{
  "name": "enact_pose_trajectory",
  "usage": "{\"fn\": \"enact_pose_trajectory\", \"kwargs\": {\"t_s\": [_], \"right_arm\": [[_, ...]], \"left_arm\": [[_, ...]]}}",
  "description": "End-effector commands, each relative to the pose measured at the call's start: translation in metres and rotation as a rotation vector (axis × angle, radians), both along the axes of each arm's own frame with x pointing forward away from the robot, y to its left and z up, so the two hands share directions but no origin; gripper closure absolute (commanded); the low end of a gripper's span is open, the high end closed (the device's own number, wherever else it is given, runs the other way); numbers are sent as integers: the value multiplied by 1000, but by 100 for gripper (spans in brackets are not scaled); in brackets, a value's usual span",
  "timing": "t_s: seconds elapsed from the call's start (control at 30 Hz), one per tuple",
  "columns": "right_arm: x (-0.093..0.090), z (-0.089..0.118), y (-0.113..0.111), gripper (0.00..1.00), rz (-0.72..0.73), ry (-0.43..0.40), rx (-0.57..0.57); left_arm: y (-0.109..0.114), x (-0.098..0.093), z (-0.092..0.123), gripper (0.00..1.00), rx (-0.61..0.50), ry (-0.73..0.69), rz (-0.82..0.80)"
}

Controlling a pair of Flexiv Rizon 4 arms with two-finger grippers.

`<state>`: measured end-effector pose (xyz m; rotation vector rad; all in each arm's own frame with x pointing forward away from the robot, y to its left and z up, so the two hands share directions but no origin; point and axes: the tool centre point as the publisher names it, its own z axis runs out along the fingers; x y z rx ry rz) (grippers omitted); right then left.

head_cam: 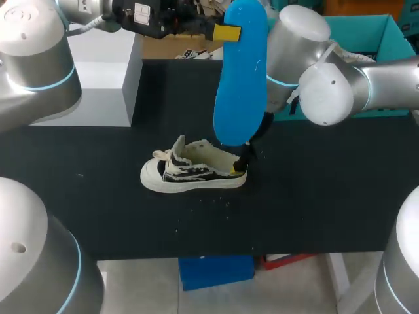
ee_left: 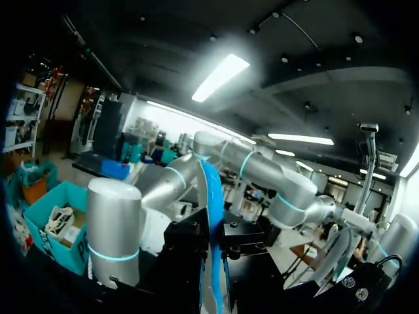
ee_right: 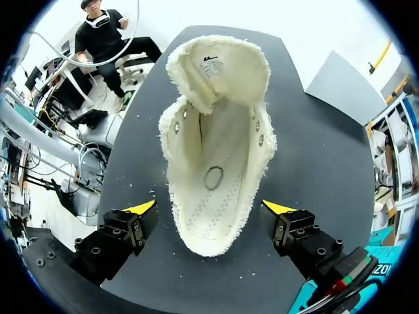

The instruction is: Take the shoe out of the shoebox, open the shoe tongue, remove and reinsert the insole, then place the shoe into the shoebox

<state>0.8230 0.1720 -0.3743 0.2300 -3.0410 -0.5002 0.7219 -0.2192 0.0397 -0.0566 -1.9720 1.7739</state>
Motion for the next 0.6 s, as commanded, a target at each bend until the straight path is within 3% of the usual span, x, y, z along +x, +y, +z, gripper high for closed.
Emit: {"fn": "enact_pose_trajectory", "kwargs": {"t_s": [0.03, 0.6], "right_arm": [[5, -2, 9, 0, -2, -6, -140], [8, -6, 18, 0, -58, -4, -184]], "left_arm": [[-1, -1, 0, 100, 1, -1, 4], [-1, -1, 0, 100, 1, -1, 4]]}}
